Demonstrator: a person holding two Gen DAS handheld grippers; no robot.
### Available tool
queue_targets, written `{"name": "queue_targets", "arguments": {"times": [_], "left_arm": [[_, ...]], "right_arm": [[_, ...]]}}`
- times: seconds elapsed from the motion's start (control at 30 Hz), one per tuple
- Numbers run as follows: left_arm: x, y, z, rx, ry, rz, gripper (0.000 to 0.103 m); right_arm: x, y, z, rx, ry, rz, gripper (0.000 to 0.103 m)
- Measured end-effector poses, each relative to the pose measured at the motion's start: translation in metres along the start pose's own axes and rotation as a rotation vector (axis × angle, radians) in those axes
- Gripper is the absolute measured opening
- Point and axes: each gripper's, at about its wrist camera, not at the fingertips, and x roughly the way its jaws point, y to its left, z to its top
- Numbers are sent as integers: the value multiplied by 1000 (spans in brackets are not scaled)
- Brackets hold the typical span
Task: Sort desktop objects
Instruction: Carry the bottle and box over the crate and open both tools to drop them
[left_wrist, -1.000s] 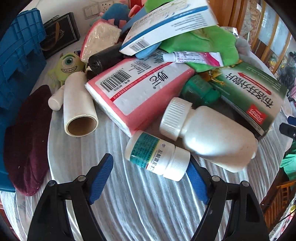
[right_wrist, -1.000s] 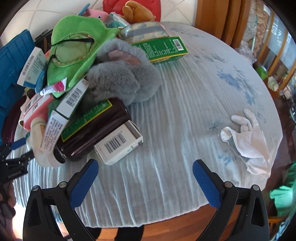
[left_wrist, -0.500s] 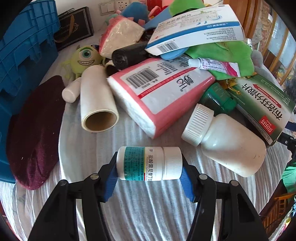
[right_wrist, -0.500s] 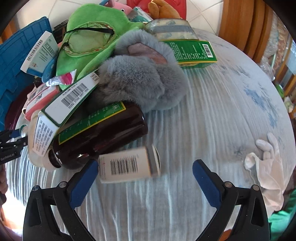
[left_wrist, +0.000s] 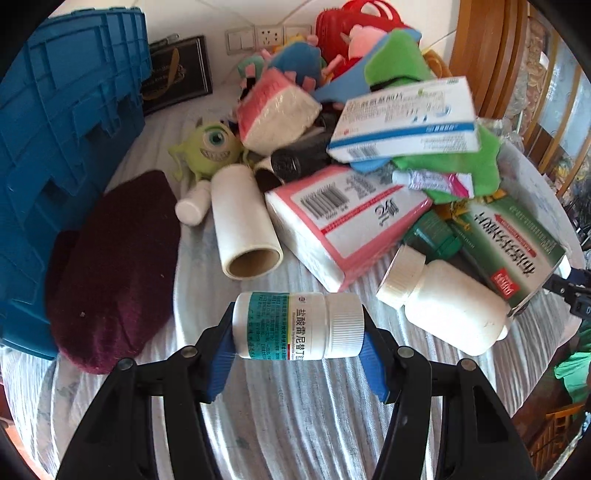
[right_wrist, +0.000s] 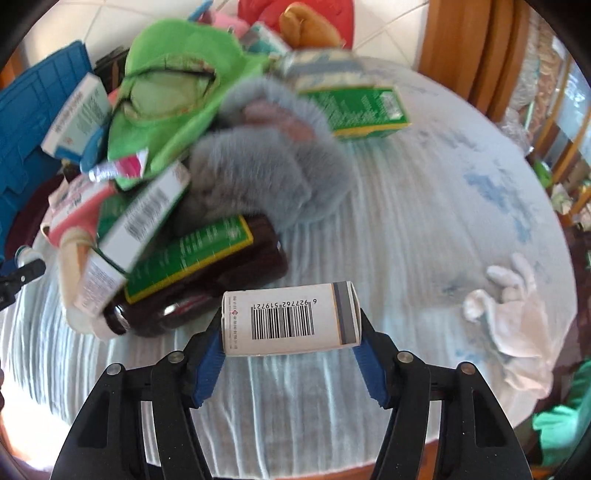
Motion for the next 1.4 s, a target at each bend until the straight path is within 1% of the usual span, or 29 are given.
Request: {"name": "queue_targets", "arguments": {"times": [0.07,0.1,0.13,0.17,0.2,0.23,0.27,0.3,0.33,0.53,0.57,0.6,0.63,0.8,0.87,0.9,1.03,1.1,1.2,1.23,1.27,1.37,1.4], "left_arm": [[-12,3,1,1,-28,3,58],[-19,3,1,-2,-45,2,58],[-25,14,-3,-4,-55,2,58],[-29,16,0,-5,-65,3,58],[-31,22,8,-4,-75,5,58],[-24,29,22,-1,-92,10,58],[-27,32,26,3,-108,12,58],[-35,33,28,9,-131,15,58],[-40,36,29,14,-148,17,58],[-69,52,36,15,-247,42,58],[-76,56,38,13,-266,47,58],[-83,59,39,12,-288,52,58],[-91,63,41,12,-313,63,58],[-124,81,47,12,-402,107,58],[-135,90,52,15,-422,133,58],[-142,94,54,14,-436,142,58],[-176,118,62,-6,-529,192,58],[-190,130,65,-17,-570,230,58],[-213,154,68,-50,-639,286,58],[-221,164,69,-66,-663,303,58],[-226,173,70,-79,-680,320,58],[-237,204,73,-120,-711,379,58],[-240,218,74,-138,-715,401,58]], "right_arm": [[-8,0,3,7,-17,-4,63],[-17,1,6,13,-41,-4,63],[-33,6,14,15,-86,-1,63],[-39,9,18,11,-103,0,63],[-39,9,18,11,-103,0,63],[-45,13,21,5,-121,1,63],[-60,25,28,-13,-162,15,63],[-67,31,32,-23,-182,23,63],[-67,31,32,-23,-182,23,63],[-104,89,44,-90,-269,69,63],[-113,106,49,-96,-301,84,63],[-113,106,49,-96,-301,84,63],[-122,125,54,-111,-328,99,63],[-141,177,68,-173,-388,138,64],[-148,197,75,-197,-416,151,64],[-148,197,75,-197,-416,151,64],[-164,234,91,-223,-468,180,64],[-174,256,100,-233,-502,205,64],[-191,290,110,-264,-562,242,64],[-202,315,115,-287,-602,270,64],[-208,329,118,-301,-623,286,64],[-221,370,130,-340,-666,335,64],[-221,370,130,-340,-666,335,64]]}}
